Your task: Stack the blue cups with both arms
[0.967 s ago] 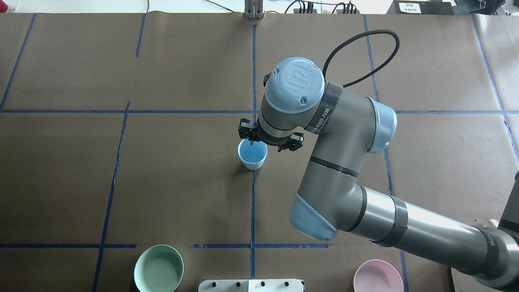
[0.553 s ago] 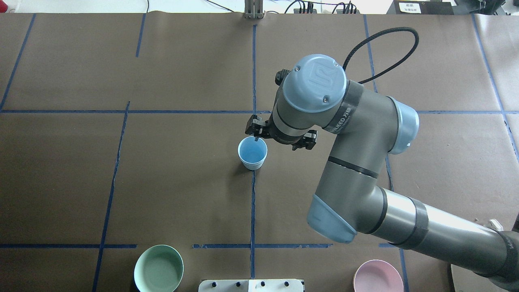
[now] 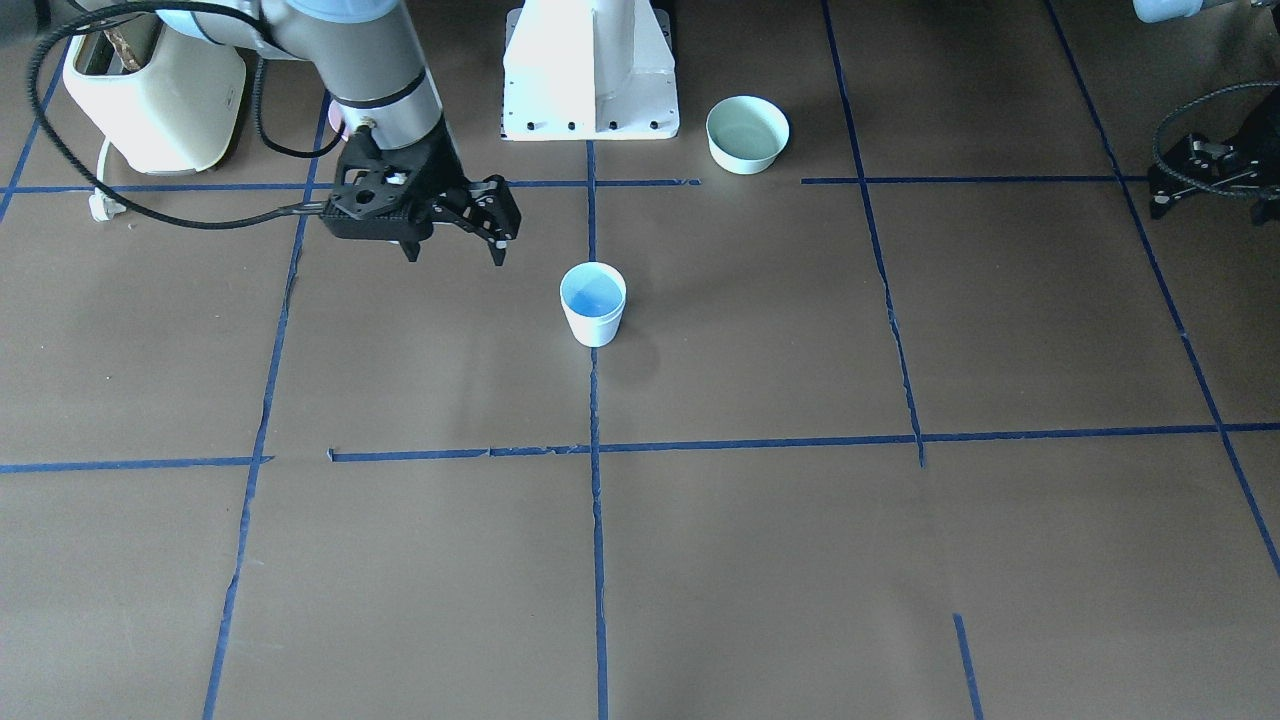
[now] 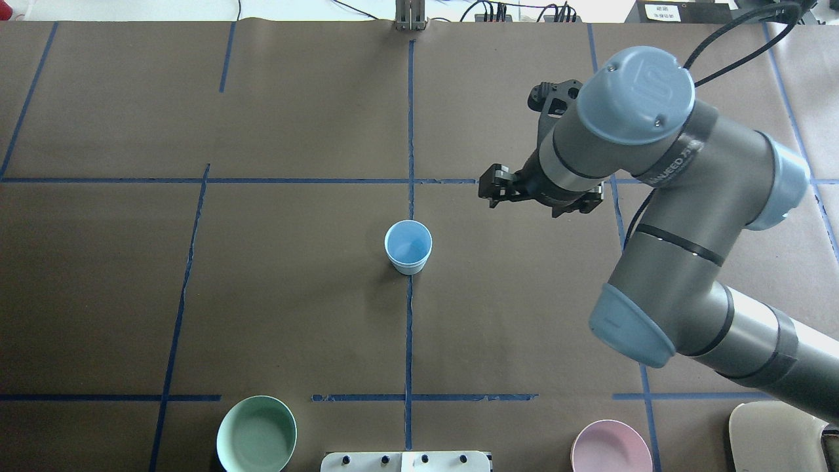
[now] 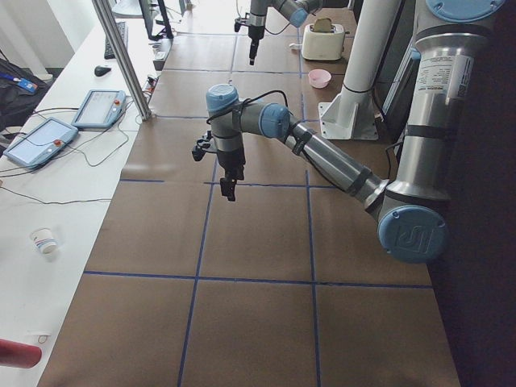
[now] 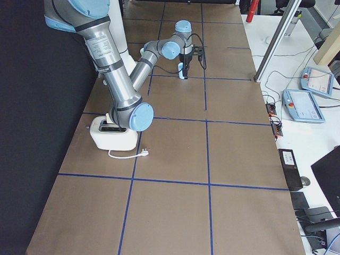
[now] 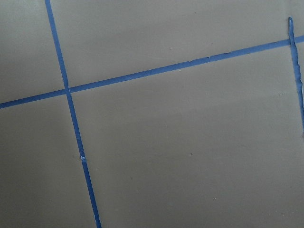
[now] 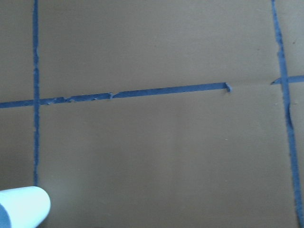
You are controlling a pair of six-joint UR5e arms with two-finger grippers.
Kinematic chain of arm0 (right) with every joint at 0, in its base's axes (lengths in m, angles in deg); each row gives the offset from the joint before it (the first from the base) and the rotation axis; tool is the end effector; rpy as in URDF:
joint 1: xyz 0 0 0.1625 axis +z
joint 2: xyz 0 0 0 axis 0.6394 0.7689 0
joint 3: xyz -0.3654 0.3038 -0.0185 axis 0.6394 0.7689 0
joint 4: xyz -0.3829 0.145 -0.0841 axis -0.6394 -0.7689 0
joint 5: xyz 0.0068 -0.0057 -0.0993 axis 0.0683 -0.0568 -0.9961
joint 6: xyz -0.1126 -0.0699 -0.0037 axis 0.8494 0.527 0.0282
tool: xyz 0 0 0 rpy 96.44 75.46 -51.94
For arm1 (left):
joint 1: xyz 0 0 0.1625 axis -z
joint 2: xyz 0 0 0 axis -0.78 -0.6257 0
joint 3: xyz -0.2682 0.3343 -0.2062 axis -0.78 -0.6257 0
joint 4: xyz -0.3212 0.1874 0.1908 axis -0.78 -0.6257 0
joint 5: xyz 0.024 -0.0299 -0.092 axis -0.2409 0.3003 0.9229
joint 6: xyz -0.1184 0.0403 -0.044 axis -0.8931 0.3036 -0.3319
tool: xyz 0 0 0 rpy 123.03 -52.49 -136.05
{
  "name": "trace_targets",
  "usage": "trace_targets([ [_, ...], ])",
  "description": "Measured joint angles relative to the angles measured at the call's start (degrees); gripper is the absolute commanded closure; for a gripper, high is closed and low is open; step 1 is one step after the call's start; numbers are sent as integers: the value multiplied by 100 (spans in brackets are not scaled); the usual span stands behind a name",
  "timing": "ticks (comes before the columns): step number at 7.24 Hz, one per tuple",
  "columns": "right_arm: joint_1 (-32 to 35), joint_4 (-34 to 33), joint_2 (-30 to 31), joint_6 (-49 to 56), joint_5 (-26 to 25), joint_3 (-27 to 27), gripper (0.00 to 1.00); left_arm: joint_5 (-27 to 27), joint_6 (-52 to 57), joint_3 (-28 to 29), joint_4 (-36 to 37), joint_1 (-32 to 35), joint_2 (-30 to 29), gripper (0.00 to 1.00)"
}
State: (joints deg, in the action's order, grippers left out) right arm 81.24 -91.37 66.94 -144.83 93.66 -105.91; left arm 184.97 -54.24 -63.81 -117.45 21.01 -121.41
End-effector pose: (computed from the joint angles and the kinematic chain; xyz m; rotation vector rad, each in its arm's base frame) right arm -0.3999 -0.4651 0.3063 0.0988 -0.8167 0.1182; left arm 0.0962 -0.4865 0.5032 0.0228 0.6401 0.2021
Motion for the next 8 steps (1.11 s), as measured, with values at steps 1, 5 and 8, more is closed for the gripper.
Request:
trace_targets([
  [1,325,11,416,588,168,-146,0,0,8,3,0,15,3,0],
  [5,2779,18,1751,4336,1831,489,0,600,1504,890,-12,1003,162,0],
  [8,3950,20,2139,6282,2290,1422,0,705,2135,1826,-634,1541,354,0],
])
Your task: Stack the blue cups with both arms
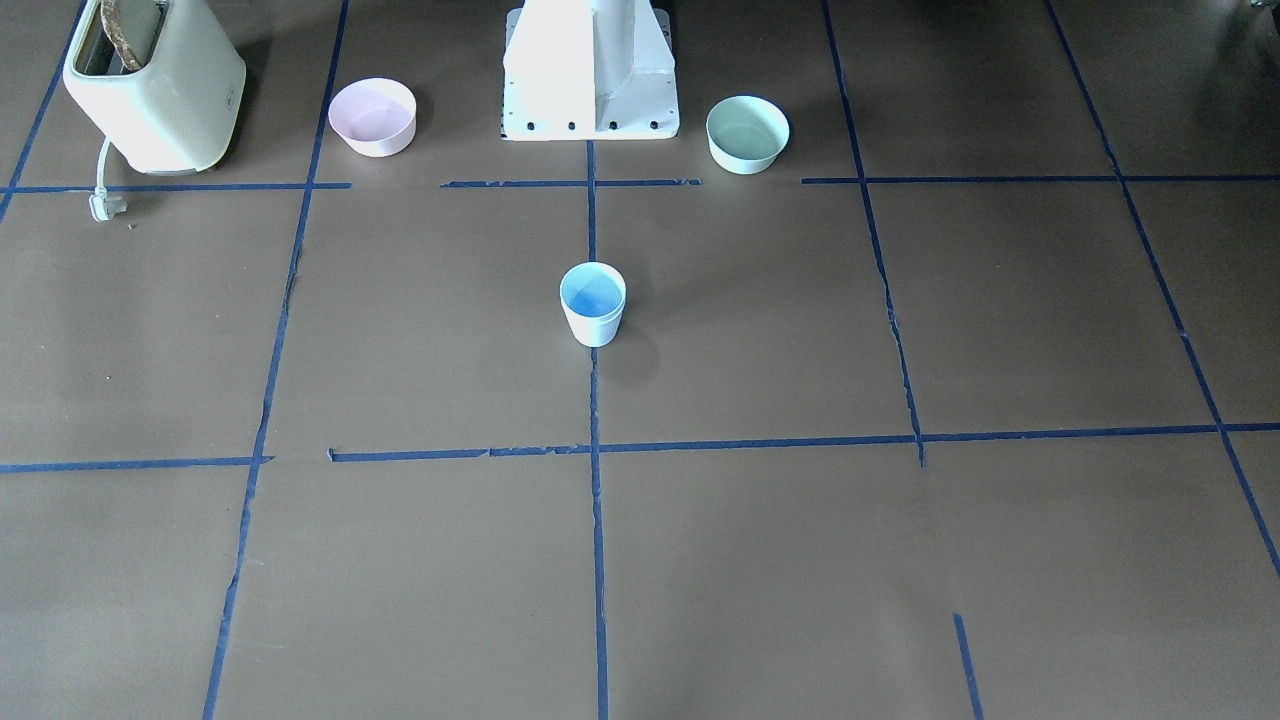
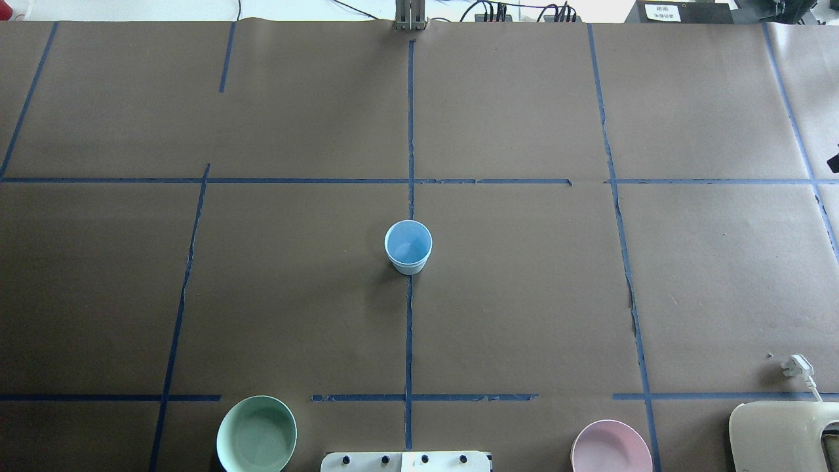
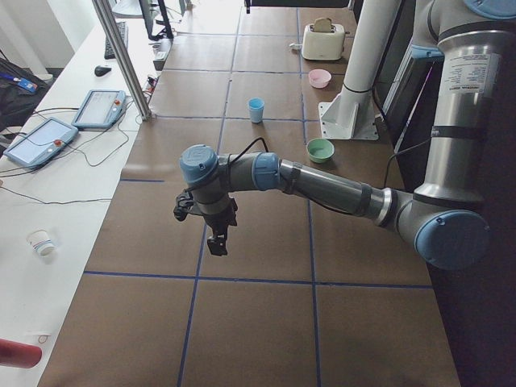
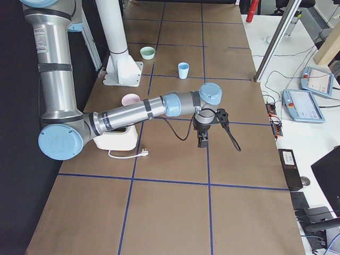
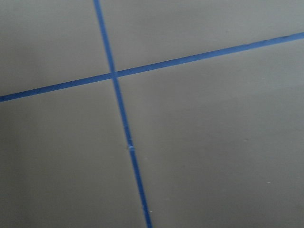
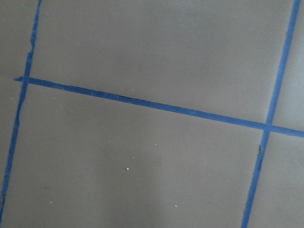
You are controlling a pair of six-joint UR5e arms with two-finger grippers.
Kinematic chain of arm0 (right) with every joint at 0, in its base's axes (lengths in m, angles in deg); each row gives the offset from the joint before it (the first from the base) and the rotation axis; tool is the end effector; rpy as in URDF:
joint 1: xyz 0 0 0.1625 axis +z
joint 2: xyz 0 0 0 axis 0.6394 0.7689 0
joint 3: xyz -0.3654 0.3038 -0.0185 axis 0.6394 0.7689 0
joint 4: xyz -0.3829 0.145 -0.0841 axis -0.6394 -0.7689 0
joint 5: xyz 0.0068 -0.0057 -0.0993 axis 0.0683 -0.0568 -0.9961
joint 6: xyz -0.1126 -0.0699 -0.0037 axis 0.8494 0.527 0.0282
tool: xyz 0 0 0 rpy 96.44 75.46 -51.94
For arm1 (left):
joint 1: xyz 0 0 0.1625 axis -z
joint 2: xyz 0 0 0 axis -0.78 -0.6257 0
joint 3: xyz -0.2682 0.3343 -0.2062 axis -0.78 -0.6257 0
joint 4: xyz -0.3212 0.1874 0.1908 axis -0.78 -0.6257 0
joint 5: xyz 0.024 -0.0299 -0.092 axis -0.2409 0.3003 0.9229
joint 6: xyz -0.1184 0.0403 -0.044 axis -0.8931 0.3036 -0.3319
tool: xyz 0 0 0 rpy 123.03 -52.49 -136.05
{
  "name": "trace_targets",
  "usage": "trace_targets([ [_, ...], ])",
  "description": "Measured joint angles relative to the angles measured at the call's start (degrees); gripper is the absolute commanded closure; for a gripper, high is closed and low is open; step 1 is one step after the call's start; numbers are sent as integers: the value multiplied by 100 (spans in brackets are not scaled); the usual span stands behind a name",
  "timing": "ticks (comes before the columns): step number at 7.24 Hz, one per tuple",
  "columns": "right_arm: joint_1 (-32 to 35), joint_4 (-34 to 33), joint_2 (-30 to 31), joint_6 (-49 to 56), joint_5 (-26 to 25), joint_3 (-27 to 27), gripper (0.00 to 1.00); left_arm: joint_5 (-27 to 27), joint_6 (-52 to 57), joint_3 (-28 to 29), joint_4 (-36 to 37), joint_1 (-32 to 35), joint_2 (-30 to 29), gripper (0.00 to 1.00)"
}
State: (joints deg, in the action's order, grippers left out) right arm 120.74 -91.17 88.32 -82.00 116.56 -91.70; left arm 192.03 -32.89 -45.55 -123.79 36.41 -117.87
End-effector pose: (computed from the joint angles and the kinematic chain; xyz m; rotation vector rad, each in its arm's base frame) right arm -0.0430 -0.5244 0.6104 0.0476 -0.7942 -0.1723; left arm -0.0237 -0.4966 0.6608 -0.0250 0.7473 0.2100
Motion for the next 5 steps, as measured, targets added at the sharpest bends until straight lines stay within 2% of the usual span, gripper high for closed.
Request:
trace_targets([
  [2,410,6,24,137,334,402,0,25,4,548,-754,109,184,0],
  [5,689,124,101,121,491,807,0,47,-22,739,-977,240,286,0],
])
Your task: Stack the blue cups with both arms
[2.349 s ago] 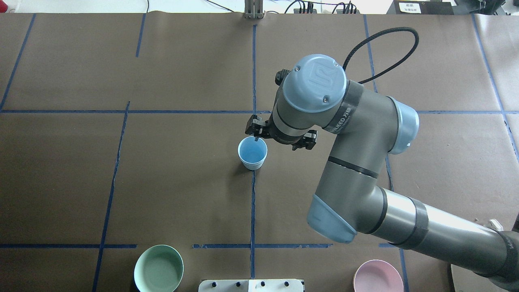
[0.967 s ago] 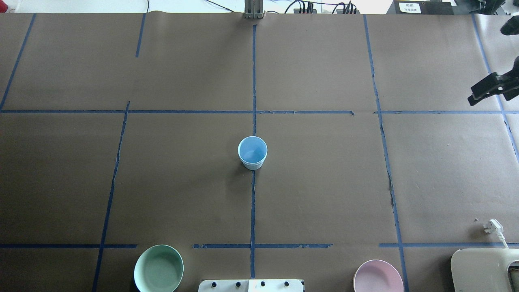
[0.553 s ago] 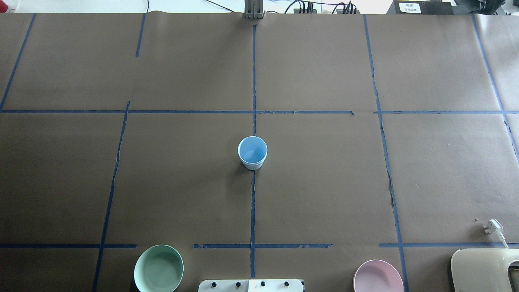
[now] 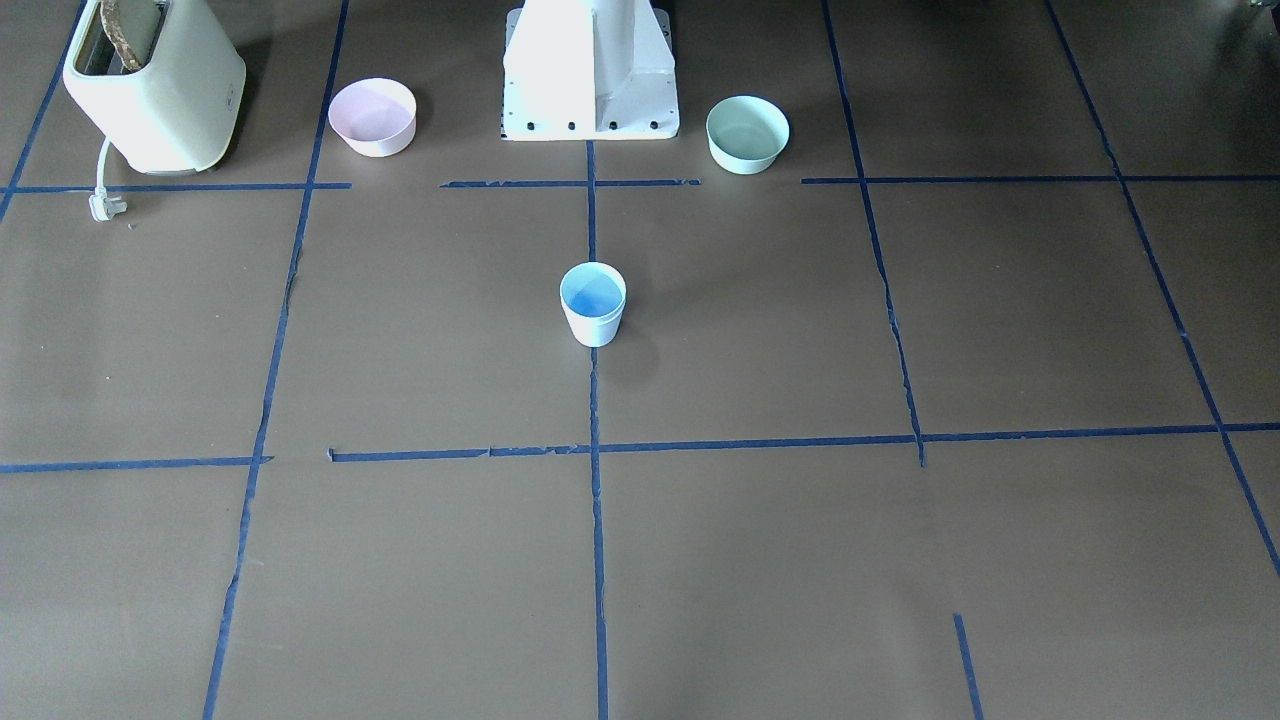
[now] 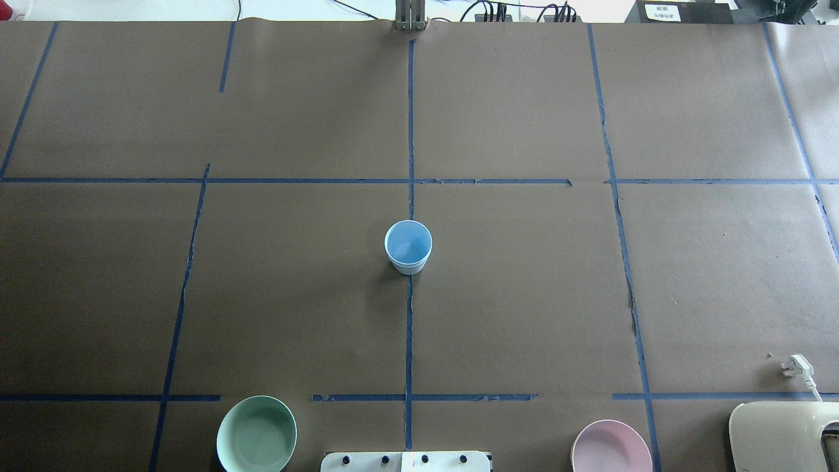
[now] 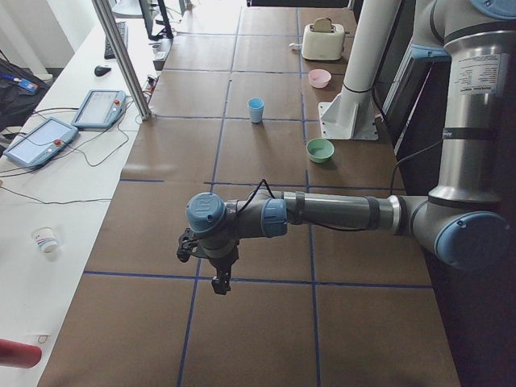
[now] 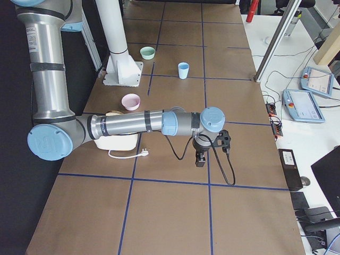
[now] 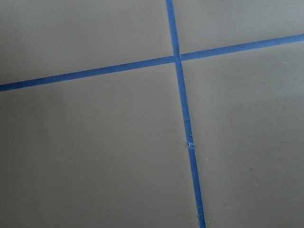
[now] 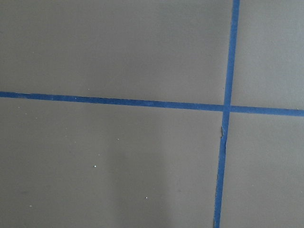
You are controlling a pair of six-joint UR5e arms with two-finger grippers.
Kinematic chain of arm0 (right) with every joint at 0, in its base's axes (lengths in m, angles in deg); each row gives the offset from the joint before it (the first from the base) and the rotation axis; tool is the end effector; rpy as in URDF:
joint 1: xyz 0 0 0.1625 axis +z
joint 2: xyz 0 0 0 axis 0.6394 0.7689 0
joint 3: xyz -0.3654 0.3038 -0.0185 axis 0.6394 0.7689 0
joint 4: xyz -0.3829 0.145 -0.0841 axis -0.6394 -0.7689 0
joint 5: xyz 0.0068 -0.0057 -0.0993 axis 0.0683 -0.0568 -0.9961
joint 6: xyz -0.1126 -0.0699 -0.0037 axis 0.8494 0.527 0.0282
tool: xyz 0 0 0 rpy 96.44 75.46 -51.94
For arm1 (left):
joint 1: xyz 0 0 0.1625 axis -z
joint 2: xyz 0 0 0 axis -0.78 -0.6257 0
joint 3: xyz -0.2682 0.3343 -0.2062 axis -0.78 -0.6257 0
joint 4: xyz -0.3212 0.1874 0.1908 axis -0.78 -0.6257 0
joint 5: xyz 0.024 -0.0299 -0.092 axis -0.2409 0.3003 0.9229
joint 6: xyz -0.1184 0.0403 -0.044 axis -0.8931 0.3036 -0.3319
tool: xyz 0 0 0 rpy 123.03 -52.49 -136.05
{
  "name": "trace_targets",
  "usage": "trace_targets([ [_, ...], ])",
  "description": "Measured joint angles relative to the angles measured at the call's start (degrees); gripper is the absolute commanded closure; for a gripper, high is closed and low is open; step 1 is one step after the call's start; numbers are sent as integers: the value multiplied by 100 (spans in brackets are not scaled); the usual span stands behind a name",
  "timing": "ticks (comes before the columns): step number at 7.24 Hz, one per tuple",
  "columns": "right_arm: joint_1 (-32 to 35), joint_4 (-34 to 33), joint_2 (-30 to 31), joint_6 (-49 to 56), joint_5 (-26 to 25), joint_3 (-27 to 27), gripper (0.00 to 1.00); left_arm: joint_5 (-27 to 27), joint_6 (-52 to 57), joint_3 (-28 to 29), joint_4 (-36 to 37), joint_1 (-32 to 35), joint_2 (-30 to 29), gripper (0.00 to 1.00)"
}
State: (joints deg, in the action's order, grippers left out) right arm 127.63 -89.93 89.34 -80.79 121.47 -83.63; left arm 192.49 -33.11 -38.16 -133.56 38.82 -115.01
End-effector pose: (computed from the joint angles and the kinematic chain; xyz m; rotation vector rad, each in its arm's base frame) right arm 0.0128 -0.5172 0.6785 -0.0282 -0.8718 -0.0238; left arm -0.0437 -0.4793 0.7313 -0.0177 0.7558 0.1625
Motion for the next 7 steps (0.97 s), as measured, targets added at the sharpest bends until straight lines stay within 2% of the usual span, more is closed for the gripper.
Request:
trace_targets([
  [3,254,1325,318,25,16,801,0,4,4,81,-12,17,29,0],
  [7,511,1540,396,-23,-157,810,0,38,13,114,-23,18,94,0],
])
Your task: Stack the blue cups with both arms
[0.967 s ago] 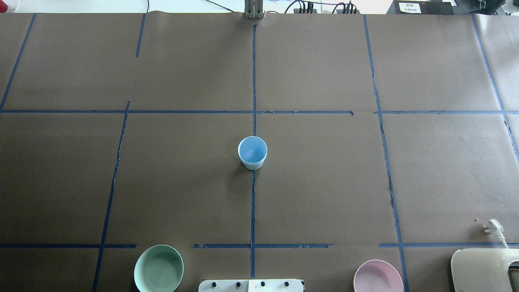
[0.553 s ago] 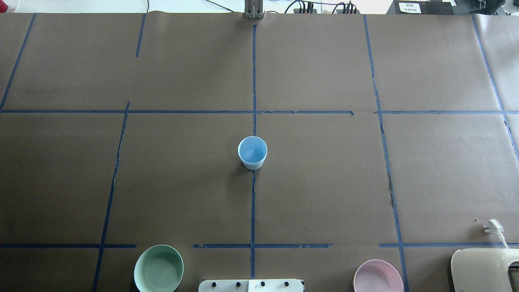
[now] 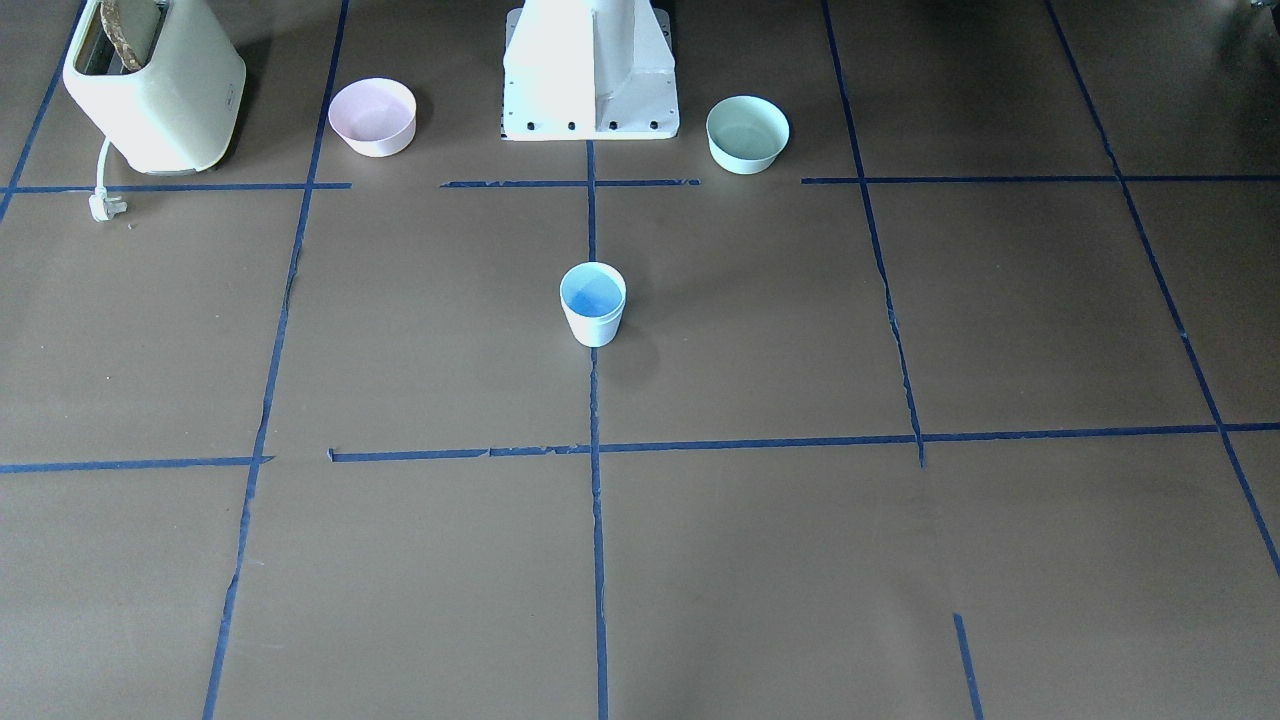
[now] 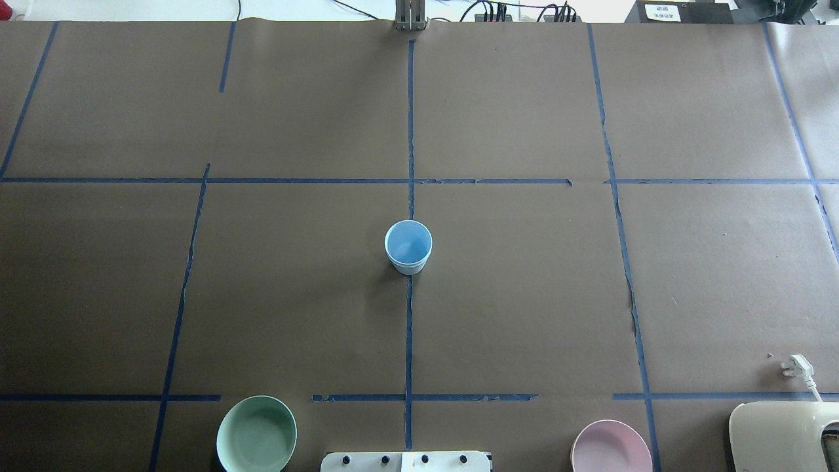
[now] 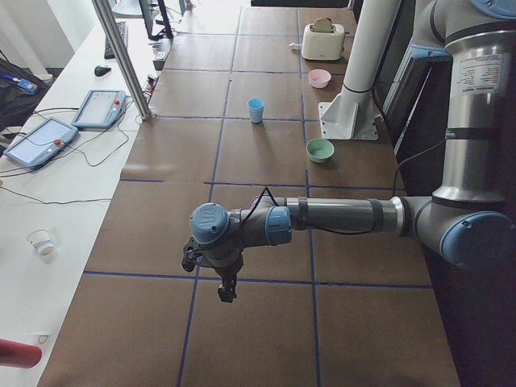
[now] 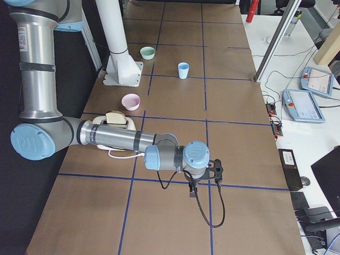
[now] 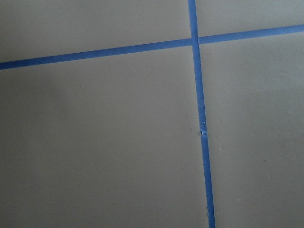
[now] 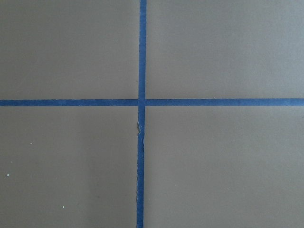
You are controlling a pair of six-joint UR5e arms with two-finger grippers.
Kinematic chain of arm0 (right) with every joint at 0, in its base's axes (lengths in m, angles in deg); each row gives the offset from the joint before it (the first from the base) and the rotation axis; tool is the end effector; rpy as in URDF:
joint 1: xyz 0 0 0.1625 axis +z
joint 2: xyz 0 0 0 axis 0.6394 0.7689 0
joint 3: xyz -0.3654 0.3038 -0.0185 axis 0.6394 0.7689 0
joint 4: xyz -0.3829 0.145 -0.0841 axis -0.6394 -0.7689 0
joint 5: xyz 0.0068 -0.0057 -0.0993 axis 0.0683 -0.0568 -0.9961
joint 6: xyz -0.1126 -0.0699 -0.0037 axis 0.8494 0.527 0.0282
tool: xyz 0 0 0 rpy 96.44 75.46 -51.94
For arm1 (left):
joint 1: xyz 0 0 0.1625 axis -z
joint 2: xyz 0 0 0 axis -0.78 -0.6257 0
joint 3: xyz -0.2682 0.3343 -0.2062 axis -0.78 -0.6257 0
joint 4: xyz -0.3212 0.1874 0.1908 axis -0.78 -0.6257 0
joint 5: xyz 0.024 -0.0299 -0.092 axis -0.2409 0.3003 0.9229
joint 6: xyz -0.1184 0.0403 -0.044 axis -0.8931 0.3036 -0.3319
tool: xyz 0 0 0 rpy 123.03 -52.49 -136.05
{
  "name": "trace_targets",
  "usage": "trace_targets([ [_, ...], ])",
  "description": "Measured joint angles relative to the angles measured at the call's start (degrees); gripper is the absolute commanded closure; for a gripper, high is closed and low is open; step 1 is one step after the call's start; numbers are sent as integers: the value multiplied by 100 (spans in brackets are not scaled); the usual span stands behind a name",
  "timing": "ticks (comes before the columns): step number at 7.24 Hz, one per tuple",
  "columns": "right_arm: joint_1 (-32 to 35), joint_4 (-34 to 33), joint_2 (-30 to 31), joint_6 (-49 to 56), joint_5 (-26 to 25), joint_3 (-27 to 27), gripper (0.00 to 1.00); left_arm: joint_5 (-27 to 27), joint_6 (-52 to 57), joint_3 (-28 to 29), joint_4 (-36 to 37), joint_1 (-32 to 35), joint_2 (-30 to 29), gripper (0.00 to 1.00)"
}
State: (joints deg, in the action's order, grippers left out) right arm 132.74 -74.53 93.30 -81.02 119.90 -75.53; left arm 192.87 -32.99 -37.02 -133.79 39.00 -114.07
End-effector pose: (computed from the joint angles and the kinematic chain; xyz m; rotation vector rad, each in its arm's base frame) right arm 0.0598 -0.4868 0.7591 0.0631 -0.8436 0.0389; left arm -0.0445 -0.4682 0.7478 -0.0455 0.7651 0.1486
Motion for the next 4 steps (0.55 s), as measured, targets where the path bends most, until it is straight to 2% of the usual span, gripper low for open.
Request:
trace_targets([
  [2,27,-37,13,-181,-3,-72,0,7,-8,-13,-1,0,4,0],
  [4,34,-569,-11,-233,-7,-344,0,10,-9,-30,-1,0,4,0],
])
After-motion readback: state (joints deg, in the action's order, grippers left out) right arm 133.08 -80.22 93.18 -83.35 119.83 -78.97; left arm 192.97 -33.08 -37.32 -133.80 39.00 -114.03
